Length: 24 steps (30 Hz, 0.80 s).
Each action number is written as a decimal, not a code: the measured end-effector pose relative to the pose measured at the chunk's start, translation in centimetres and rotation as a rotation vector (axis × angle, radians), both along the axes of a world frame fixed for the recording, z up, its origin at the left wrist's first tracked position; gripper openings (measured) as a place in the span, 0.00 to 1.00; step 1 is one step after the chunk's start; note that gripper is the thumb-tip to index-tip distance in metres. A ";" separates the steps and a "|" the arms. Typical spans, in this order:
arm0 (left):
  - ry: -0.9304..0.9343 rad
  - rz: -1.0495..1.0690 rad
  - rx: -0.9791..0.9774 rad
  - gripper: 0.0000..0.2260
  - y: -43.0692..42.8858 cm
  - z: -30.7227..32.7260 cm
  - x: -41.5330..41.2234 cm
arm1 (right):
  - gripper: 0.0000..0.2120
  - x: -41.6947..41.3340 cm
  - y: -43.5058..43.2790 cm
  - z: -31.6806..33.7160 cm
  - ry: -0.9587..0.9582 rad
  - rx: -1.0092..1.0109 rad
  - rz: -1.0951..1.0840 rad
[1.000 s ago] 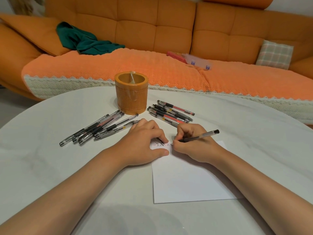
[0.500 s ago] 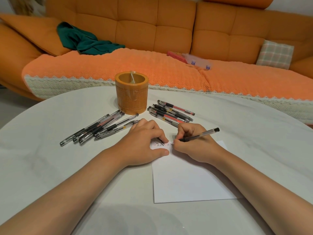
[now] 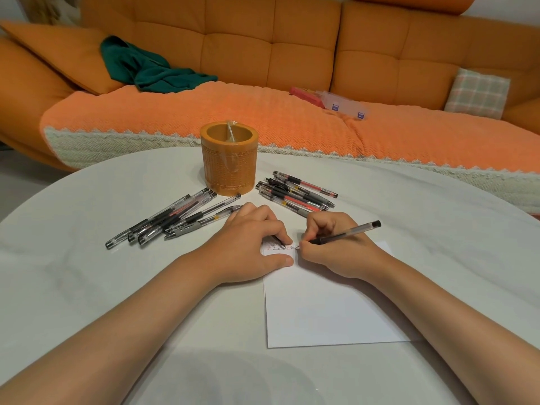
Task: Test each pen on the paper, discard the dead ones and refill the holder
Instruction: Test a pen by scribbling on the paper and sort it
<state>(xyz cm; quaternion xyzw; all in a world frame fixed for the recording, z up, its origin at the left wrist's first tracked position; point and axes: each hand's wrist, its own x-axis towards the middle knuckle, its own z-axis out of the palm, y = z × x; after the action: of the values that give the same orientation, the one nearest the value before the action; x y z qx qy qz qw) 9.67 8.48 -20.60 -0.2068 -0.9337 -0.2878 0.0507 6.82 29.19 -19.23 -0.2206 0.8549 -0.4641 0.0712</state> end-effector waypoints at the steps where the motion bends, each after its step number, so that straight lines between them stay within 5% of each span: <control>1: 0.001 0.000 -0.002 0.13 0.0 0.0 0.0 | 0.08 0.0 0.0 0.0 0.006 0.000 0.002; 7: 0.007 0.003 0.000 0.13 -0.1 -0.2 -0.1 | 0.08 -0.1 0.2 -0.2 0.011 -0.028 -0.020; 16: -0.059 0.003 0.100 0.09 -0.3 0.1 -0.3 | 0.10 -0.6 0.6 0.0 -0.203 -0.544 -0.138; 21: -0.086 -0.010 0.064 0.19 -1.4 0.6 -0.6 | 0.09 -0.9 0.8 1.1 -0.128 -0.511 -0.161; 24: -0.077 -0.007 0.039 0.17 -1.9 0.8 -0.3 | 0.14 -0.9 1.0 1.9 -0.099 -0.412 -0.084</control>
<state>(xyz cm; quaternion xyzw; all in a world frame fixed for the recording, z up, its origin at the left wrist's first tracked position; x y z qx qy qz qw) 9.33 6.57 -19.78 -0.1981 -0.9283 -0.3141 0.0179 5.88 30.20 -17.33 -0.1715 0.7461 -0.6417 0.0470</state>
